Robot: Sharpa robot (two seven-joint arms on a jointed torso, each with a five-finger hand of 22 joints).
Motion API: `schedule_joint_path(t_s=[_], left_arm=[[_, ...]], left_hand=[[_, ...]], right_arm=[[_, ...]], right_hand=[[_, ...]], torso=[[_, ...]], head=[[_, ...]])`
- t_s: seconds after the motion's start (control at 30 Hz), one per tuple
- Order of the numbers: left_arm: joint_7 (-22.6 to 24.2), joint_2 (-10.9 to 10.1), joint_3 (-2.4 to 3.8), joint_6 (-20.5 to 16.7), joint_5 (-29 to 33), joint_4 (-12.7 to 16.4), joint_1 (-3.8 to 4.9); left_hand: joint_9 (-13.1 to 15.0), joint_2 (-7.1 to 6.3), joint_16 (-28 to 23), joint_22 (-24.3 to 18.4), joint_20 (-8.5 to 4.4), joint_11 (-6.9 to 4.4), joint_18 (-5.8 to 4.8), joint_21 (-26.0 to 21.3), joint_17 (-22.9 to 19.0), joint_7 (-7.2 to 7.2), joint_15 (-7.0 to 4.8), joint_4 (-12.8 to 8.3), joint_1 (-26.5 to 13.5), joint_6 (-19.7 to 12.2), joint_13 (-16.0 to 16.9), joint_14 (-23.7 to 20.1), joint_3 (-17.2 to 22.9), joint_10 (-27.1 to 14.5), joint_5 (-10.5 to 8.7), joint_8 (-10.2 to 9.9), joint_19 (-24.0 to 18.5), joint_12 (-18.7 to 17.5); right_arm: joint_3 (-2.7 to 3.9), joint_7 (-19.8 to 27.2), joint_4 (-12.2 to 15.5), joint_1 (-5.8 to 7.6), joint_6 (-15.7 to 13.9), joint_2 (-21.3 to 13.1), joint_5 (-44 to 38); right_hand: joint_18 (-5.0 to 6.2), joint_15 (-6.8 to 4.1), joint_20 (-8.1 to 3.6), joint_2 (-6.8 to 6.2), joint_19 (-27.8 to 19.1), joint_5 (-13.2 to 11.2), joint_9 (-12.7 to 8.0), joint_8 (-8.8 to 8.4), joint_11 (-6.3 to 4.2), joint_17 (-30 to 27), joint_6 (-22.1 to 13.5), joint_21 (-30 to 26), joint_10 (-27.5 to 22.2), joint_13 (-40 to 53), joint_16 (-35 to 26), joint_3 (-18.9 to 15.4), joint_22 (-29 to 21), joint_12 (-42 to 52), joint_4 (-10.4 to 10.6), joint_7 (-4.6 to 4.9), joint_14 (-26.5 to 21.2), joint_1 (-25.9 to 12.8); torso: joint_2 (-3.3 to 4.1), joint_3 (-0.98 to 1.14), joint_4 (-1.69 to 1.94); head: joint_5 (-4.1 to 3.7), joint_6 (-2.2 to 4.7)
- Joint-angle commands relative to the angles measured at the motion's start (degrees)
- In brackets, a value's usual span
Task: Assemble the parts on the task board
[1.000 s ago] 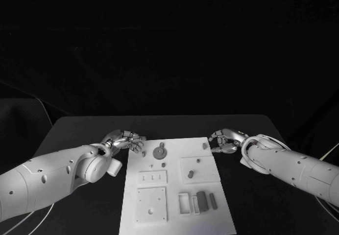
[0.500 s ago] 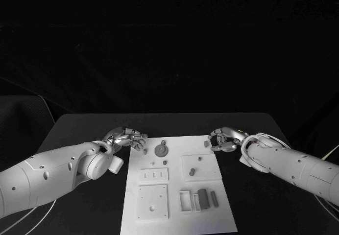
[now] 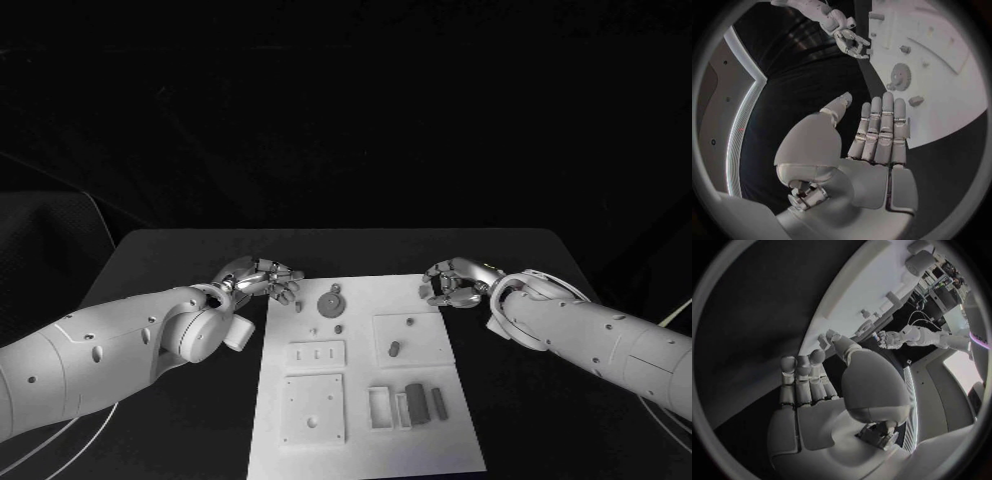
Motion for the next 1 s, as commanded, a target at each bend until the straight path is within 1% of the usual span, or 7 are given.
schedule_joint_path(t_s=[0.03,0.1,0.37,0.53,0.67,0.9,1.0], left_arm=[[0.6,0.07,0.06,0.72,-0.27,0.33,0.05],[0.56,0.07,0.06,0.72,-0.27,0.3,0.05],[0.56,0.14,0.07,0.72,-0.3,0.26,0.06],[0.54,0.13,0.07,0.66,-0.31,0.28,0.07],[0.5,0.12,0.07,0.67,-0.32,0.29,0.08],[0.64,0.13,0.08,0.36,-0.32,0.29,0.09],[0.58,0.07,0.08,0.53,-0.32,0.42,0.13]], left_hand=[[-0.09,-0.41,-0.26,-0.1,0.26,0.13,1.05,-0.3,0.06,-0.08,0.18,-0.02,0.13,-0.15,-0.06,-0.01,-0.11,0.02,0.19,-0.19,0.05,-0.3],[-0.09,-0.41,-0.27,-0.1,0.26,0.13,1.05,-0.3,0.06,-0.08,0.18,-0.02,0.13,-0.16,-0.06,-0.01,-0.11,0.02,0.19,-0.19,0.05,-0.3],[-0.1,-0.41,-0.28,-0.1,0.26,0.13,1.05,-0.31,0.06,-0.07,0.18,-0.04,0.16,-0.17,-0.07,-0.03,-0.1,-0.01,0.19,-0.22,0.04,-0.33],[-0.11,-0.41,-0.29,-0.1,0.26,0.13,1.05,-0.31,0.06,-0.07,0.19,-0.04,0.17,-0.18,-0.07,-0.04,-0.1,-0.02,0.19,-0.23,0.03,-0.34],[-0.11,-0.41,-0.3,-0.11,0.26,0.13,1.05,-0.32,0.06,-0.07,0.19,-0.05,0.19,-0.19,-0.08,-0.04,-0.09,-0.03,0.19,-0.24,0.03,-0.36],[-0.12,-0.42,-0.31,-0.11,0.26,0.14,1.04,-0.32,0.06,-0.06,0.19,-0.05,0.2,-0.2,-0.08,-0.05,-0.09,-0.04,0.19,-0.26,0.02,-0.37],[-0.12,-0.42,-0.32,-0.11,0.26,0.14,1.04,-0.33,0.06,-0.05,0.19,-0.06,0.21,-0.21,-0.08,-0.05,-0.09,-0.05,0.19,-0.26,0.02,-0.38]], right_arm=[[0.0,0.77,-0.26,-0.02,1.15,0.21,0.13],[0.0,0.83,-0.55,-0.03,1.26,0.45,0.13],[-0.01,0.99,-0.65,-0.03,1.51,0.91,0.13],[-0.02,0.99,-0.91,-0.03,1.65,1.21,0.1],[-0.03,0.97,-1.02,-0.03,1.64,1.26,0.06],[-0.04,0.95,-1.01,-0.04,1.75,1.41,-0.15],[-0.04,0.87,-1.1,-0.04,1.62,1.43,-0.23]], right_hand=[[-1.14,-0.01,-0.08,0.59,-0.24,0.2,0.07,0.4,0.06,-0.05,0.0,0.37,-0.25,-0.07,-0.16,0.22,-0.05,-0.1,0.24,-0.48,-0.32,0.16],[-1.14,-0.01,-0.08,0.66,-0.24,0.2,0.09,0.47,0.06,-0.05,0.06,0.37,-0.26,-0.07,-0.14,0.25,-0.06,-0.08,0.25,-0.51,-0.33,0.2],[-1.15,0.03,-0.09,0.99,-0.23,0.22,0.21,0.79,0.07,-0.04,0.38,0.41,-0.29,-0.07,-0.07,0.44,-0.07,0.01,0.24,-0.7,-0.35,0.43],[-1.15,0.04,-0.11,1.22,-0.24,0.22,0.3,1.03,0.08,-0.03,0.63,0.43,-0.31,-0.08,-0.03,0.58,-0.08,0.08,0.23,-0.81,-0.37,0.61],[-1.16,0.06,-0.11,1.35,-0.24,0.22,0.37,1.2,0.09,-0.02,0.85,0.45,-0.33,-0.08,0.0,0.66,-0.08,0.12,0.22,-0.86,-0.39,0.71],[-1.19,0.1,-0.13,1.69,-0.27,0.22,0.64,1.82,0.1,0.0,1.71,0.51,-0.41,-0.09,0.12,0.88,-0.1,0.28,0.23,-0.87,-0.44,0.98],[-1.2,0.11,-0.13,1.73,-0.27,0.21,0.69,1.93,0.1,0.0,1.87,0.52,-0.42,-0.1,0.14,0.9,-0.1,0.3,0.24,-0.85,-0.45,1.0]], torso=[[-0.01,0.0,0.02],[-0.01,0.01,0.02],[-0.04,0.05,-0.03],[0.0,0.05,0.03],[0.0,0.05,0.0],[-0.01,0.2,-0.12],[0.07,0.16,-0.14]], head=[[0.05,-0.06],[0.28,-0.02],[0.56,-0.2],[0.51,-0.25],[0.56,-0.34],[0.64,-0.19],[0.66,-0.18]])
